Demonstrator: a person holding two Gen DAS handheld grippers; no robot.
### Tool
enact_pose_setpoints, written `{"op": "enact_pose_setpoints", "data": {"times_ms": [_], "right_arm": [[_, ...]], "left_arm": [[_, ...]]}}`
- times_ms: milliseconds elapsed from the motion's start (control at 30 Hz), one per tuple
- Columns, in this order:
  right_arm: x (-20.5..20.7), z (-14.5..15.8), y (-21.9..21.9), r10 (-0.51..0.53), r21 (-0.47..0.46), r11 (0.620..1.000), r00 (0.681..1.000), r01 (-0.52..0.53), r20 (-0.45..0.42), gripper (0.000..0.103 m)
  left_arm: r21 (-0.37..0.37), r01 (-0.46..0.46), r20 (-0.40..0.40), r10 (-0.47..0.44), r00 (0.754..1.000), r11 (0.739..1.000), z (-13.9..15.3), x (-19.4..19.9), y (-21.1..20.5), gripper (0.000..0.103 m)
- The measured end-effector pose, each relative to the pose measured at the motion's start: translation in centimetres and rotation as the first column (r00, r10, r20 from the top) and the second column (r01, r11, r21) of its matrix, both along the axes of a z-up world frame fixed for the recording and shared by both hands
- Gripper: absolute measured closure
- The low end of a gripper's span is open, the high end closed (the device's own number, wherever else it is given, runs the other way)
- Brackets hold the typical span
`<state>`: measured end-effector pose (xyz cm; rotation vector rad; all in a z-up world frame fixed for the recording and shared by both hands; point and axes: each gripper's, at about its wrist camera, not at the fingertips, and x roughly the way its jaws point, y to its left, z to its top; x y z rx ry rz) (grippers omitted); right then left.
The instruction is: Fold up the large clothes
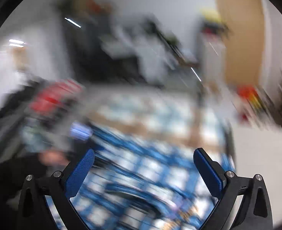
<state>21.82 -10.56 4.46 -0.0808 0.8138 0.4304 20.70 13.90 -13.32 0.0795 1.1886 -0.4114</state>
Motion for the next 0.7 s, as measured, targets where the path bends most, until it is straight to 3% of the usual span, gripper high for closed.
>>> {"op": "enact_pose_setpoints", "data": {"times_ms": [33,67,133,167,200,367,433,533,700], "right_arm": [[3.2,-3.4,0.4,-0.078,-0.088,0.994,0.99,0.068,-0.114,0.0],[4.8,-5.5,0.4,-0.12,-0.129,0.987,0.977,0.098,-0.174,0.0],[8.9,-11.8,0.1,-0.22,-0.255,0.957,0.913,0.134,-0.344,0.006],[9.5,-13.1,-0.1,-0.227,-0.278,0.952,0.902,0.126,-0.368,0.013],[10.2,-14.8,0.0,-0.227,-0.312,0.945,0.889,0.101,-0.398,0.014],[11.1,-18.9,0.3,-0.226,-0.398,0.917,0.852,0.023,-0.472,0.009],[11.2,-19.5,0.2,-0.241,-0.413,0.91,0.853,0.033,-0.462,0.0],[11.9,-20.0,-0.4,-0.21,-0.334,0.942,0.845,0.04,-0.491,0.0],[12.9,-19.7,-0.2,-0.191,-0.304,0.951,0.884,0.059,-0.427,0.0]], "left_arm": [[0.017,0.003,0.001,-0.003,1.0,1.0,0.0,0.0,-0.2,0.047],[0.034,0.008,0.003,-0.008,1.0,0.999,-0.1,0.0,-0.4,0.047],[0.064,0.021,0.008,-0.022,1.0,0.998,-0.2,-0.1,-0.7,0.047],[0.083,0.034,0.014,-0.035,0.999,0.996,-0.3,-0.2,-0.9,0.047],[0.105,0.047,0.02,-0.05,0.999,0.993,-0.4,-0.3,-1.1,0.047],[0.256,0.101,0.079,-0.125,0.989,0.961,-1.0,-0.8,-2.8,0.045],[0.253,0.103,0.076,-0.126,0.989,0.962,-1.0,-0.4,-2.6,0.044],[0.252,0.118,0.086,-0.143,0.986,0.961,-1.0,0.3,-2.3,0.043],[0.266,0.125,0.074,-0.15,0.986,0.956,-0.9,2.4,-2.1,0.043]]}}
